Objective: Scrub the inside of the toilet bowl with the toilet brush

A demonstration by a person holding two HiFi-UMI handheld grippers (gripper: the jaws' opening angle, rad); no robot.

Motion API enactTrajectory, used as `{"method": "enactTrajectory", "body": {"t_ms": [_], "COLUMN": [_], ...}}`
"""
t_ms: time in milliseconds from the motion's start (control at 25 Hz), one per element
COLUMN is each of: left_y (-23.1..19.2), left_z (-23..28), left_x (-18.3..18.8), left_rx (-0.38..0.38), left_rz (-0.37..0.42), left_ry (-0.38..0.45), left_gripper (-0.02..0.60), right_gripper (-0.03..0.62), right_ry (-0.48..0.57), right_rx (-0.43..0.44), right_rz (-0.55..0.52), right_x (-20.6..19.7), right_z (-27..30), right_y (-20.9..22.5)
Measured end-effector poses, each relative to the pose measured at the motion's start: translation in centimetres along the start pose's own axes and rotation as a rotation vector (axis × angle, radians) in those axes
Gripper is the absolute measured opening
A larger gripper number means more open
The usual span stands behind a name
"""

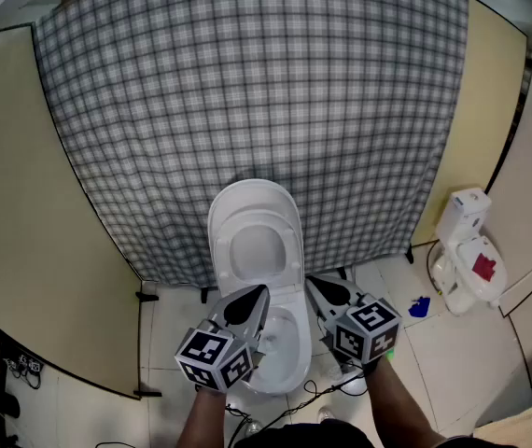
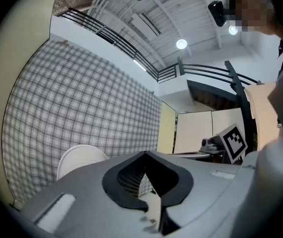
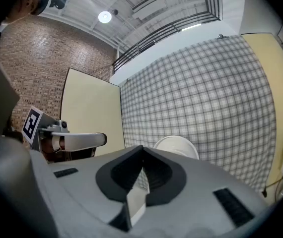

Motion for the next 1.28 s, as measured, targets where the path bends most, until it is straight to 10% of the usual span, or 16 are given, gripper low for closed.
{"method": "enactTrajectory", "body": {"t_ms": [560,1280], "left_y": [2.1,8.4], "left_z": [3.6,5.8], "left_x": [-5.8,-25.7], "left_rx": [-0.086,-0.149], "left_rz": [-0.058,-0.179], "left_ry": [-0.097,-0.341], "left_gripper": [-0.014,-0.014], "right_gripper": [0.014,0.018], "right_ry": [-0.054,-0.41], "right_rx": [-0.197,-0.494], "right_rz": [0.054,0.09], "right_x": [-3.1,-23.9], "right_z": [-4.3,-9.0], "right_y": [5.8,16.9]}}
Point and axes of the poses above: the fingertips, and each gripper's own axes: z forward along the fingers, y to its right, x out of its top, the point moved 9 cm from there along -z, backward along the fingers, and after that the axes turned 10 degrees about z, right-handed, at the moved point
